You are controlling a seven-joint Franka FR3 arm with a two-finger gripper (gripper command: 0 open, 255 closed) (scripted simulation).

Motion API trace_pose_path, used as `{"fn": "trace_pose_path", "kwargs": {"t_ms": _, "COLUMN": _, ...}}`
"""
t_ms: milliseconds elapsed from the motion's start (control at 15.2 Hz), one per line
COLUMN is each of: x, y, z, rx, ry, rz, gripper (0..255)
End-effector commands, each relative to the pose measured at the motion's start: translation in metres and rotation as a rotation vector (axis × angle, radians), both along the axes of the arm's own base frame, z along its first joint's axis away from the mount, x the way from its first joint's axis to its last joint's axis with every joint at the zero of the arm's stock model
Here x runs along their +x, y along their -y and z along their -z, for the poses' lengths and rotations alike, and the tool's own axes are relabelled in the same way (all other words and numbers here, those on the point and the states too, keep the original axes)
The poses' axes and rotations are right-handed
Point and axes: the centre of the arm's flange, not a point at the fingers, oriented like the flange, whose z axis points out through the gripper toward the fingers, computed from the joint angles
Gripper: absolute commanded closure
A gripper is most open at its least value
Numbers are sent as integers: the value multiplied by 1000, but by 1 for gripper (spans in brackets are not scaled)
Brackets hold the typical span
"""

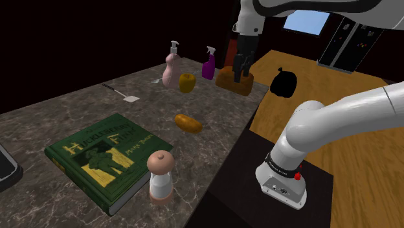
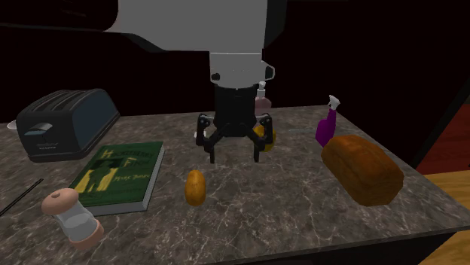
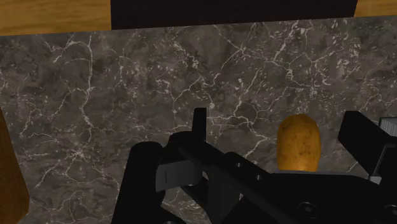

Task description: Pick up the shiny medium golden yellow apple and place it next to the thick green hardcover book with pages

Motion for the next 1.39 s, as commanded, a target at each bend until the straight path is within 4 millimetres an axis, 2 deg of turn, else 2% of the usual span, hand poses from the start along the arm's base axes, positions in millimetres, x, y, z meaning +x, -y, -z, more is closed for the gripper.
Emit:
{"fn": "trace_pose_path", "kwargs": {"t_ms": 0, "x": 0, "y": 0, "z": 0, "rx": 0, "ry": 0, "rz": 0, "gripper": 0}}
{"fn": "trace_pose_path", "kwargs": {"t_ms": 660, "x": 91, "y": 52, "z": 47, "rx": -32, "ry": 103, "rz": -143, "gripper": 0}}
{"fn": "trace_pose_path", "kwargs": {"t_ms": 1320, "x": 194, "y": 92, "z": 83, "rx": -64, "ry": 205, "rz": -285, "gripper": 0}}
